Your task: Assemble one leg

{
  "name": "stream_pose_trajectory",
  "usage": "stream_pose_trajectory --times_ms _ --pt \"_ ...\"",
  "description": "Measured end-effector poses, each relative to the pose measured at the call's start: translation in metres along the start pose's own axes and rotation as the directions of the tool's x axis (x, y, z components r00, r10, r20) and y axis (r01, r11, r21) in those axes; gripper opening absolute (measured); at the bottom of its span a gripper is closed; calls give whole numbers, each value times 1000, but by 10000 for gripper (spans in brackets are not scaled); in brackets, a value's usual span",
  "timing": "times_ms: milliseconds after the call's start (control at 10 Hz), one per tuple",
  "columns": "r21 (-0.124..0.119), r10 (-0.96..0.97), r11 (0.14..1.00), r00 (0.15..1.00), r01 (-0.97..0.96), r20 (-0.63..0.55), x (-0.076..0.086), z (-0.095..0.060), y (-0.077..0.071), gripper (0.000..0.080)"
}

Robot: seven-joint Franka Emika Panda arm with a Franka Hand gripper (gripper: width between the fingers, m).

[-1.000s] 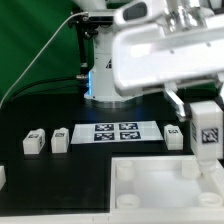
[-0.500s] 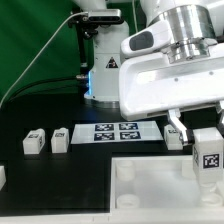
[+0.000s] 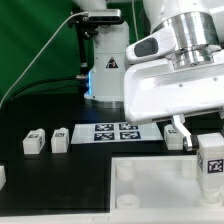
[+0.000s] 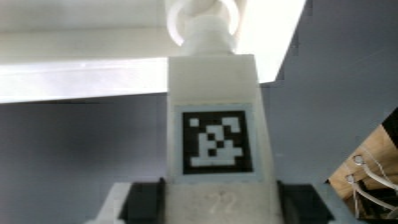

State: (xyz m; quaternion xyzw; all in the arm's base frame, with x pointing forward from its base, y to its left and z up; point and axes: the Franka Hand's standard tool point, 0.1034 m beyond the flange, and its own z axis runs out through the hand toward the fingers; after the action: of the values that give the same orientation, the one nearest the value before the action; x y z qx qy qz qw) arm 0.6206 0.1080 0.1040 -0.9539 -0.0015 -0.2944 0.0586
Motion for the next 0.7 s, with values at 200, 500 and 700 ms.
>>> stream_pose_trajectory --times_ms 200,500,700 --pt "-1 1 1000 1000 -1 7 -6 4 1 294" --pt "-8 -6 1000 1000 6 -14 -12 11 -2 294" --pt "-16 -11 1000 999 11 -34 -15 10 -3 294"
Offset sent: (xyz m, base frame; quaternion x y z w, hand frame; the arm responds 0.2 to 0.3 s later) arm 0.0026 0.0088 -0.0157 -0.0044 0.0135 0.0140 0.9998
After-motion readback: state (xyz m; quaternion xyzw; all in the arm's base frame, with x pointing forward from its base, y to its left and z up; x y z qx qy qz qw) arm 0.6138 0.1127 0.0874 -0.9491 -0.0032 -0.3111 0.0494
